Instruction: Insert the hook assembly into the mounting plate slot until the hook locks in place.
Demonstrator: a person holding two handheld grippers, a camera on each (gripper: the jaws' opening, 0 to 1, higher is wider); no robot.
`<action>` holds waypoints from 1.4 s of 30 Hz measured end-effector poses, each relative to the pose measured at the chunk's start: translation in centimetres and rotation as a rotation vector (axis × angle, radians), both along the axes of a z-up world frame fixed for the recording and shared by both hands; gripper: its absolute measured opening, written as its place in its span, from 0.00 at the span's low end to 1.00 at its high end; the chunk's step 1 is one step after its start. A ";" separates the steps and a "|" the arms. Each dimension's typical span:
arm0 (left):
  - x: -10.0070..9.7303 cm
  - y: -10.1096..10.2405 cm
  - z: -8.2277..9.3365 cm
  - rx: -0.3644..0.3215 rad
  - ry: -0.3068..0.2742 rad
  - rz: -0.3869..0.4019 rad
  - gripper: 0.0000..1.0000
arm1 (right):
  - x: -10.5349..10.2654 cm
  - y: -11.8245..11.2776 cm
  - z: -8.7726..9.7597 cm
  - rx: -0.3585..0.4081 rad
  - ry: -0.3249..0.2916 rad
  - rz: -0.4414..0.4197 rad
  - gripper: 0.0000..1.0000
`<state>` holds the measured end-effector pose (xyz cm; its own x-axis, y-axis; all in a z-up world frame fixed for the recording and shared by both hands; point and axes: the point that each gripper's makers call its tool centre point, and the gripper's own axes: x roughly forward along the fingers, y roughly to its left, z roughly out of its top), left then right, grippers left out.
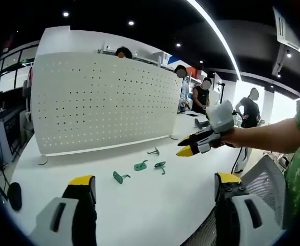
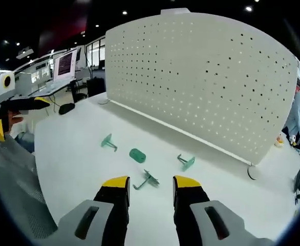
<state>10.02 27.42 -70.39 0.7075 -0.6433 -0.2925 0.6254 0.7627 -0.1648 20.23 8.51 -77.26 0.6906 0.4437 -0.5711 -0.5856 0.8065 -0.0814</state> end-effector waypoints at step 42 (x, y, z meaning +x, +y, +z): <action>0.3 0.0 -0.2 -0.008 0.016 0.001 0.98 | 3.1 1.5 -5.9 -0.187 0.083 0.139 0.10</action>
